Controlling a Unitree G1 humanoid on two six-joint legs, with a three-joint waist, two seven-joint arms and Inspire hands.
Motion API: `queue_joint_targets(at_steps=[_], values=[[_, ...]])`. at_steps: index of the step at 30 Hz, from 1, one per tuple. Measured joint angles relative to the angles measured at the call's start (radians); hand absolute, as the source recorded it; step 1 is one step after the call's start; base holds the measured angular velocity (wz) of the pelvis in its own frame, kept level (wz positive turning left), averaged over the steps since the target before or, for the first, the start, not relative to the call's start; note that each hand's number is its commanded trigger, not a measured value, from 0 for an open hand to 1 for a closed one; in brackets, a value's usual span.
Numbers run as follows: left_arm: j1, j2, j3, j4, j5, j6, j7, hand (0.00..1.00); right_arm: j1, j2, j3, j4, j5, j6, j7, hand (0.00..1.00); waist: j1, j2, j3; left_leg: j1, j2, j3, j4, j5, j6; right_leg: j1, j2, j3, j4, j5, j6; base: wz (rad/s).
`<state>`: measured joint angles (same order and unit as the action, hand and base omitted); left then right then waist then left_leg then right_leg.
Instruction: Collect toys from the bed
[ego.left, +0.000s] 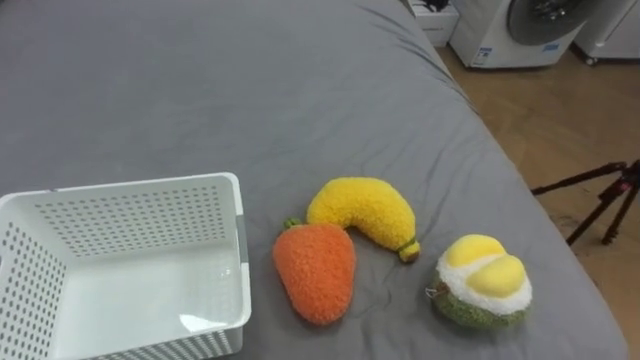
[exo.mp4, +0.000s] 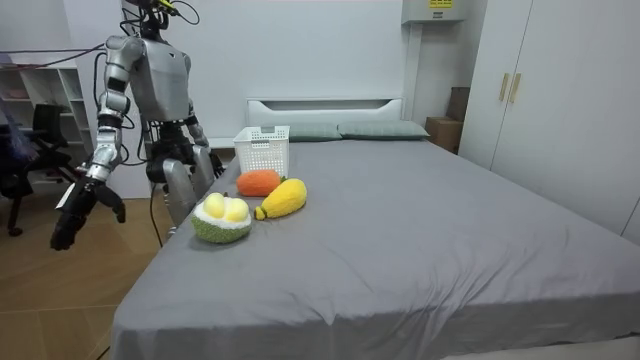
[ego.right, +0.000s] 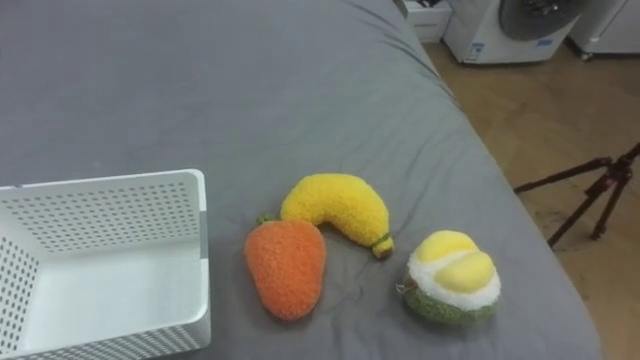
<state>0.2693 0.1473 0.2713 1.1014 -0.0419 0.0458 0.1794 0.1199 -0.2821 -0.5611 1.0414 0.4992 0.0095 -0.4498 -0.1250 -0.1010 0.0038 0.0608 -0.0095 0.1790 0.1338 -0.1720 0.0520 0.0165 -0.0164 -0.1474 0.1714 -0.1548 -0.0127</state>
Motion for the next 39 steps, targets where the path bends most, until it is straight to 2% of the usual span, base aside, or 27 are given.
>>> queue_joint_targets(at_steps=[2,3,7,10,16,21,24,29,33,35,39], values=[[-0.009,0.003,-0.001,-0.005,0.017,0.001,-0.006,0.00,-0.004,-0.001,0.027,-0.091,-0.073,-0.005,-0.046,0.00,0.021,-0.005,-0.0031,-0.015,0.002,0.005,0.001,0.000,0.000,-0.017,0.002,0.005,0.000,0.002,-0.002,-0.06],[-0.013,0.007,-0.013,-0.005,0.032,0.001,-0.008,0.00,-0.006,-0.001,0.045,-0.141,-0.114,-0.006,-0.064,0.00,0.026,-0.006,-0.0022,-0.023,0.002,0.008,-0.001,0.002,-0.001,-0.027,0.002,0.006,0.001,0.005,-0.002,-0.05],[-0.016,0.014,-0.040,-0.009,0.034,0.006,-0.008,0.00,-0.037,-0.001,0.082,-0.286,-0.201,-0.006,-0.102,0.00,0.028,-0.006,-0.0019,-0.039,0.002,0.010,-0.002,0.002,0.000,-0.044,0.003,0.007,0.001,0.007,-0.002,-0.02],[-0.020,0.029,-0.081,-0.022,0.034,0.017,-0.005,0.00,-0.040,-0.001,0.165,-0.403,-0.279,-0.012,-0.118,0.00,0.049,-0.004,0.0028,-0.042,0.004,0.014,-0.005,0.002,-0.001,-0.048,0.004,0.008,0.000,0.008,-0.003,-0.02],[-0.024,0.033,-0.140,-0.056,0.032,0.019,0.004,0.00,-0.057,0.001,0.313,-0.545,-0.301,-0.019,-0.101,0.00,0.078,0.004,0.0026,-0.078,0.004,0.009,-0.001,0.002,-0.001,-0.070,0.001,-0.006,0.002,0.014,-0.001,0.03],[-0.026,0.033,-0.157,-0.067,0.033,0.020,-0.002,0.00,-0.072,0.003,0.391,-0.545,-0.304,-0.019,-0.006,0.00,0.090,0.013,0.0018,-0.093,0.005,0.003,0.000,0.002,-0.001,-0.081,-0.001,-0.024,0.000,0.015,-0.001,0.04],[-0.026,0.032,-0.156,-0.072,0.033,0.020,-0.007,0.00,-0.065,0.003,0.434,-0.544,-0.309,-0.019,0.032,0.00,0.105,0.018,-0.0008,-0.105,0.007,0.008,0.001,0.002,-0.001,-0.093,0.000,-0.022,0.002,0.017,-0.001,-0.05],[-0.032,0.031,-0.179,-0.072,0.032,0.021,0.003,0.00,-0.063,0.006,0.518,-0.489,-0.318,-0.020,0.104,0.00,0.108,0.027,-0.0058,-0.113,0.008,0.006,0.003,0.003,-0.001,-0.100,0.000,-0.024,0.002,0.018,-0.002,0.00],[-0.034,0.028,-0.179,-0.072,0.032,0.021,0.008,0.00,-0.063,0.006,0.538,-0.446,-0.379,-0.021,0.114,0.00,0.105,0.027,-0.0065,-0.120,0.008,0.004,0.005,0.003,-0.001,-0.106,0.000,-0.028,0.002,0.019,-0.002,0.00],[-0.038,0.030,-0.196,-0.072,0.032,0.022,0.013,0.00,-0.076,0.006,0.541,-0.384,-0.411,-0.034,0.118,0.00,0.104,0.025,-0.0077,-0.121,0.008,0.000,0.007,0.003,-0.001,-0.105,0.000,-0.032,0.001,0.019,-0.002,0.05],[-0.044,0.031,-0.202,-0.071,0.031,0.027,0.015,0.00,-0.098,0.006,0.541,-0.298,-0.419,-0.037,0.125,0.00,0.106,0.023,-0.0056,-0.123,0.008,-0.001,0.009,0.003,-0.001,-0.107,0.000,-0.028,0.001,0.020,-0.002,0.01]])
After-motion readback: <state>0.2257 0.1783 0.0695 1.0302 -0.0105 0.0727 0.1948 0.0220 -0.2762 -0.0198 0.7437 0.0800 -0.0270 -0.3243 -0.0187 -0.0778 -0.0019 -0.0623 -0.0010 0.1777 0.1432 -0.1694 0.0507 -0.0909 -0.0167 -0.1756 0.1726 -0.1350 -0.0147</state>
